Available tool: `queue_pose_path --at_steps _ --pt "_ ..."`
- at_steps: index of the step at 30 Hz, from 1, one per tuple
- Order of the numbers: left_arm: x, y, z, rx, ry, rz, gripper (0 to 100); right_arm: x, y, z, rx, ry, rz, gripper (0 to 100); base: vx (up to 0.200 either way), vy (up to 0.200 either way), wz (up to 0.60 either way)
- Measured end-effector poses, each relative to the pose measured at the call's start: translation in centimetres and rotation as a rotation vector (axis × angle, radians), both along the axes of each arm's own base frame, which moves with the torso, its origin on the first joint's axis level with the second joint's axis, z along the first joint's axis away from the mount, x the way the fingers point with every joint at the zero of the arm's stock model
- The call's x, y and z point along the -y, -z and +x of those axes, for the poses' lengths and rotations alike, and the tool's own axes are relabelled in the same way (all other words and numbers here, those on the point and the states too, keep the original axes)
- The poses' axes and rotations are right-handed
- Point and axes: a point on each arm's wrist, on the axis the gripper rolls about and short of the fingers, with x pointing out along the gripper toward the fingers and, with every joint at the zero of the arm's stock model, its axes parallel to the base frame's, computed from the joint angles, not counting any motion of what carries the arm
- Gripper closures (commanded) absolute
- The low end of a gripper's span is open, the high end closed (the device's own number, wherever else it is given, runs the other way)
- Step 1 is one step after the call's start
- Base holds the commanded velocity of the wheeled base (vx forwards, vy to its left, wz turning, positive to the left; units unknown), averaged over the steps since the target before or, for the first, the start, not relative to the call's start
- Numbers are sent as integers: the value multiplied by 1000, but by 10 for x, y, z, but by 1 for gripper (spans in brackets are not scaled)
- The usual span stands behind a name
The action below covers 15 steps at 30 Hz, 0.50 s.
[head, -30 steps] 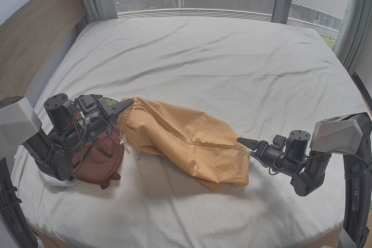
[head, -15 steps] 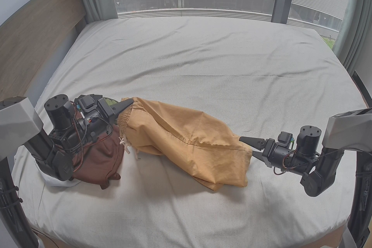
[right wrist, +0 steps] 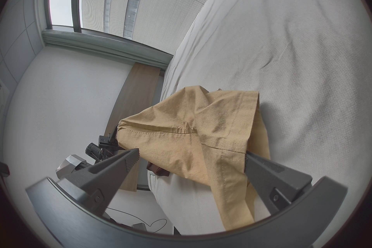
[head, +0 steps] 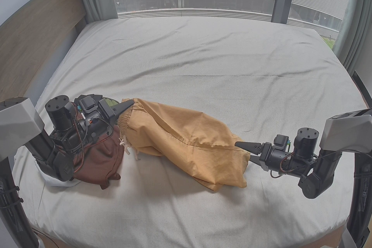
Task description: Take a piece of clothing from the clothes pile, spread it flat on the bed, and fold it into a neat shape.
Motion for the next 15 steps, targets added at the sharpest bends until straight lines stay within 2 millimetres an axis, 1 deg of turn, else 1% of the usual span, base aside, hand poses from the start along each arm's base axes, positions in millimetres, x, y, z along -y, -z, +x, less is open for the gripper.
queue_pose_path --at_steps 7,15 --pt "1 0 0 -2 2 1 100 -9 0 3 17 -17 4 0 0 0 0" --pt "1 -1 -1 9 4 -1 100 -14 7 8 18 -15 0 0 0 0 0"
